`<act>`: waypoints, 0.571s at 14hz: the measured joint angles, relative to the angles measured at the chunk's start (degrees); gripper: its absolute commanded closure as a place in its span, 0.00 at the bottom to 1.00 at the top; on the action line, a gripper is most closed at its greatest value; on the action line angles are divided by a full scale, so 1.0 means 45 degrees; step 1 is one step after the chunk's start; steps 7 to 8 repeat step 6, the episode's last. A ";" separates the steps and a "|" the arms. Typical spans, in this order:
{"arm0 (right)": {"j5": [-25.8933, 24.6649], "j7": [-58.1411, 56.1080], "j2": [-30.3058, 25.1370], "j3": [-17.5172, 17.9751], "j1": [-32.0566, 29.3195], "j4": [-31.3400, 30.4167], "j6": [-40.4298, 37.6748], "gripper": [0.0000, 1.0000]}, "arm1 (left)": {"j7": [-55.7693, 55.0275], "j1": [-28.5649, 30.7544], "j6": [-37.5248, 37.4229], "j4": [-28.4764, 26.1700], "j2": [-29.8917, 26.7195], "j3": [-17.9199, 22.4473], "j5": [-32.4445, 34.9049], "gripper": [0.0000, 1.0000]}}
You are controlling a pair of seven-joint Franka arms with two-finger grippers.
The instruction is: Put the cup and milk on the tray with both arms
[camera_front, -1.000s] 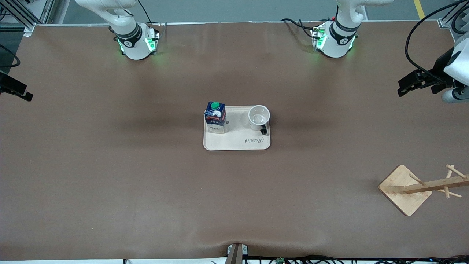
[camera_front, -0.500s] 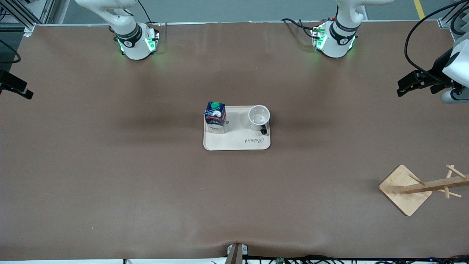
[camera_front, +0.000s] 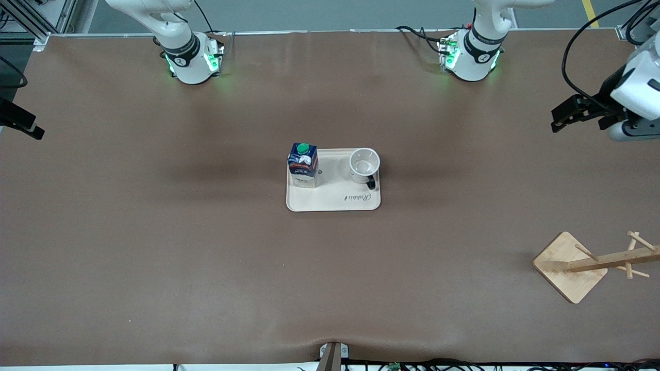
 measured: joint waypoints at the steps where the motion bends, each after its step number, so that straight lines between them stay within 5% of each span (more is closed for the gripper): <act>1: -0.0006 0.0000 -0.0012 -0.0001 -0.0001 0.0001 0.0000 0.00 | -0.0007 -0.0021 0.0000 -0.0004 -0.0001 -0.0113 0.0000 0.00; 8: -0.0009 -0.0014 -0.0017 0.0036 -0.0023 0.0002 0.0009 0.00 | 0.0030 0.0006 0.0043 0.0015 -0.0002 -0.0141 0.0000 0.00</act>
